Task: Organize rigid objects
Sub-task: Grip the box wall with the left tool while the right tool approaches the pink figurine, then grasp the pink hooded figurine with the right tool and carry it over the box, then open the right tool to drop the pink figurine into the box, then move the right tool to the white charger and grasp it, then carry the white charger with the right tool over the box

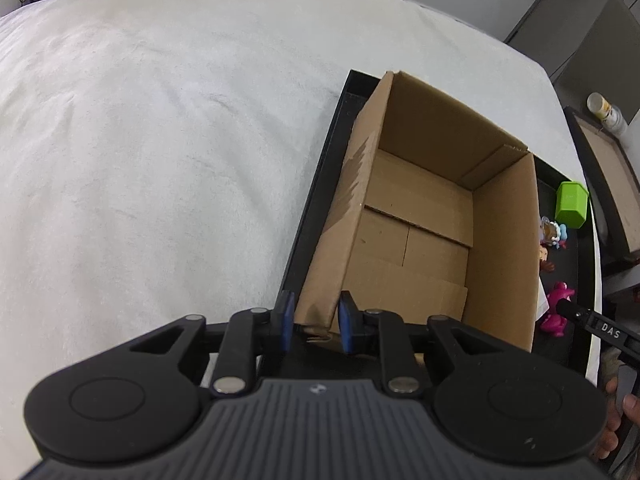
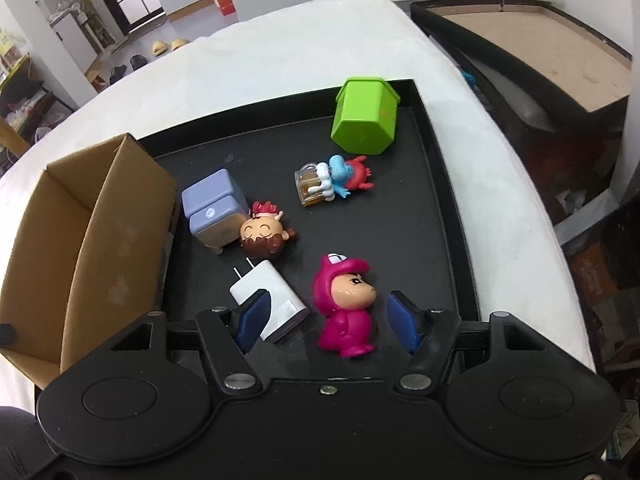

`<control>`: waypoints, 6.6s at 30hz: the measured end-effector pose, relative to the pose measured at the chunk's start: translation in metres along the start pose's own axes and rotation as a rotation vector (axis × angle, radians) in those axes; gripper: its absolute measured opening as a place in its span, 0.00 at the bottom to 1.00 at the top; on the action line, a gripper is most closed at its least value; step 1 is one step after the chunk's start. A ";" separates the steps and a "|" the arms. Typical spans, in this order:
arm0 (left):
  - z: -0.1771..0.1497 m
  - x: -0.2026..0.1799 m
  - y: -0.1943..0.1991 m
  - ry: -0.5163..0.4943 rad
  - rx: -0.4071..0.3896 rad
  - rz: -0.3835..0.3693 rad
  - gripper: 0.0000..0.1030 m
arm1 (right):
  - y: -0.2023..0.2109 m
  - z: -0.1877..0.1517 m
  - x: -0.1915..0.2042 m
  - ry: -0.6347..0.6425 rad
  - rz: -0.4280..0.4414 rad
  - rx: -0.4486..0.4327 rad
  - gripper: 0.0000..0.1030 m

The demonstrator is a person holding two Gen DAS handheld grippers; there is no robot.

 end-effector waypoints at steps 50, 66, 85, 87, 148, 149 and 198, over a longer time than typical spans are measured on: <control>-0.032 0.014 0.016 -0.075 -0.041 -0.135 0.11 | 0.072 0.006 0.026 -0.048 0.135 -0.066 0.24; -0.031 0.026 0.016 -0.079 -0.042 -0.153 0.11 | 0.071 0.038 0.099 0.041 0.234 -0.110 0.24; -0.025 0.024 0.003 -0.049 -0.039 -0.168 0.13 | 0.034 0.061 0.171 0.118 0.304 -0.066 0.24; -0.025 0.025 0.004 -0.051 -0.039 -0.172 0.13 | 0.029 0.064 0.175 0.122 0.297 -0.056 0.24; -0.022 0.014 0.001 -0.049 -0.039 -0.095 0.13 | 0.053 0.029 0.064 0.196 0.190 -0.110 0.86; -0.022 0.014 0.001 -0.047 -0.039 -0.095 0.13 | 0.052 0.030 0.063 0.209 0.190 -0.105 0.86; -0.021 0.011 -0.007 -0.056 -0.031 -0.073 0.13 | -0.008 -0.007 0.086 0.380 0.123 0.103 0.35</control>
Point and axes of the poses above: each gripper's, at about its wrist camera, not at the fingertips, and y roughly against the way its jaws point, x to its left, z to its top, the point moved 1 cm from there along -y, roughly the way its jaws point, and after that the axes turned 14 degrees about y, right-handed, at the moved point
